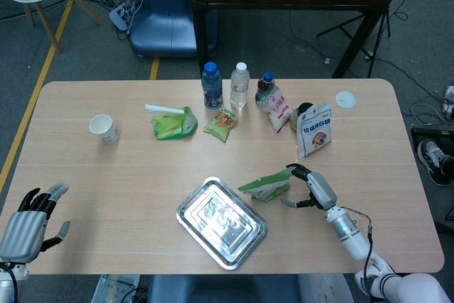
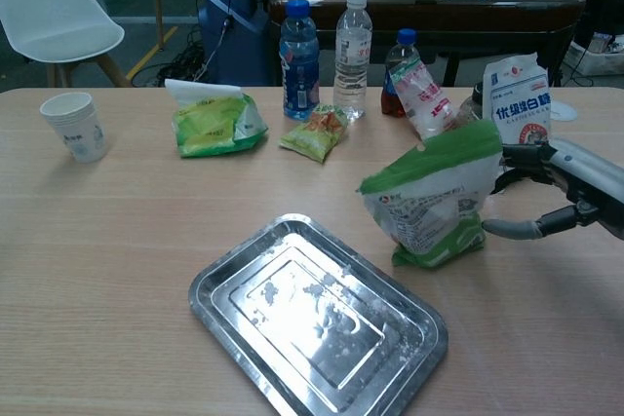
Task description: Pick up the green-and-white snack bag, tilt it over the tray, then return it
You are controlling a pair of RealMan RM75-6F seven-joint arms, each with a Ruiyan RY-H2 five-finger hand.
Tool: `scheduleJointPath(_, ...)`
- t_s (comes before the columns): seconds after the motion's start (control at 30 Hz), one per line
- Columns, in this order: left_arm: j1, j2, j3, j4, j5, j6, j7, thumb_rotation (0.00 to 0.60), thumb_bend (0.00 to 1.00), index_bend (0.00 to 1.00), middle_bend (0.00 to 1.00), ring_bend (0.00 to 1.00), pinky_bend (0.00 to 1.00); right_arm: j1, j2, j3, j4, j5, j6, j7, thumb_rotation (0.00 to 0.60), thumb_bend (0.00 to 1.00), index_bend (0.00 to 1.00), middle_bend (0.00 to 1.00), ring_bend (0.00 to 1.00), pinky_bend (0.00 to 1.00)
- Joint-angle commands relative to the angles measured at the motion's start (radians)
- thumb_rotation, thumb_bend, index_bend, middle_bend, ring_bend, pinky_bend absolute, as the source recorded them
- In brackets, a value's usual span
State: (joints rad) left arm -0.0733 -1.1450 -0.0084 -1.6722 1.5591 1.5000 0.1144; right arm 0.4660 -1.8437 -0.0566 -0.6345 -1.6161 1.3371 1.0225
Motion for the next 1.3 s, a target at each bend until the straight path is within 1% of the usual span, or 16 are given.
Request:
scheduleJointPath(0.03,-0.001,-0.001,0.001,0.000,0.001,0.000,-0.002,0.600,0.33,0.15,0.14,0.21,0.07,-0.010,0.015,0.006,-0.013,0.006,0.005,-0.019,0.600,0.02,0.41,0.36,0.20,0.28)
scheduleJointPath(0.2,-0.001,-0.001,0.001,0.002,0.002,0.001,-0.006,0.600,0.33,0.15,0.14,0.21,0.07,-0.025,0.054,0.007,-0.049,-0.003,0.037,-0.072,0.600,0.02,0.39,0.34,0.19,0.28)
scheduleJointPath(0.4,-0.002,0.001,-0.002,0.007,-0.001,0.003,-0.015,0.600,0.33,0.15,0.14,0.21,0.07,-0.058,0.150,0.007,-0.158,-0.014,0.101,-0.186,0.600,0.02,0.38,0.33,0.18,0.27)
scheduleJointPath(0.47,-0.003,0.002,-0.004,0.011,-0.004,0.001,-0.019,0.600,0.33,0.15,0.14,0.21,0.07,-0.077,0.205,0.007,-0.222,-0.011,0.120,-0.259,0.600,0.03,0.38,0.33,0.18,0.27)
scheduleJointPath(0.57,-0.007,0.000,-0.006,0.017,-0.005,-0.003,-0.025,0.600,0.33,0.15,0.14,0.21,0.07,-0.106,0.310,0.008,-0.358,0.012,0.118,-0.408,0.600,0.05,0.38,0.33,0.18,0.27)
scheduleJointPath(0.6,-0.008,-0.001,-0.007,0.019,-0.005,-0.003,-0.027,0.600,0.33,0.15,0.14,0.21,0.07,-0.115,0.348,0.010,-0.411,0.026,0.112,-0.460,0.600,0.05,0.38,0.33,0.18,0.27)
scheduleJointPath(0.63,-0.008,-0.003,-0.009,0.021,-0.005,-0.001,-0.030,0.600,0.33,0.15,0.14,0.21,0.07,-0.127,0.402,0.011,-0.486,0.047,0.098,-0.527,0.600,0.05,0.38,0.33,0.18,0.26)
scheduleJointPath(0.73,-0.008,-0.009,-0.012,0.032,-0.005,0.004,-0.038,0.600,0.33,0.15,0.14,0.21,0.07,-0.158,0.534,0.018,-0.666,0.106,0.076,-0.667,0.600,0.06,0.37,0.33,0.18,0.25)
scheduleJointPath(0.83,-0.008,-0.015,-0.013,0.039,-0.006,0.006,-0.043,0.600,0.33,0.15,0.14,0.21,0.07,-0.189,0.630,0.023,-0.790,0.149,0.082,-0.779,0.600,0.06,0.37,0.33,0.17,0.24)
scheduleJointPath(0.9,-0.007,-0.018,-0.013,0.042,-0.006,0.010,-0.045,0.600,0.33,0.15,0.14,0.21,0.07,-0.211,0.674,0.023,-0.847,0.167,0.091,-0.828,0.600,0.06,0.36,0.32,0.17,0.24)
scheduleJointPath(1.07,-0.007,-0.013,-0.013,0.036,0.005,0.020,-0.044,0.600,0.33,0.15,0.14,0.21,0.07,-0.246,0.740,0.022,-0.923,0.188,0.098,-0.880,0.600,0.06,0.36,0.32,0.17,0.24)
scheduleJointPath(1.3,-0.003,-0.003,-0.010,0.019,0.014,0.029,-0.040,0.600,0.33,0.15,0.14,0.21,0.07,-0.280,0.767,0.032,-0.960,0.172,0.124,-0.896,0.600,0.06,0.36,0.32,0.17,0.24)
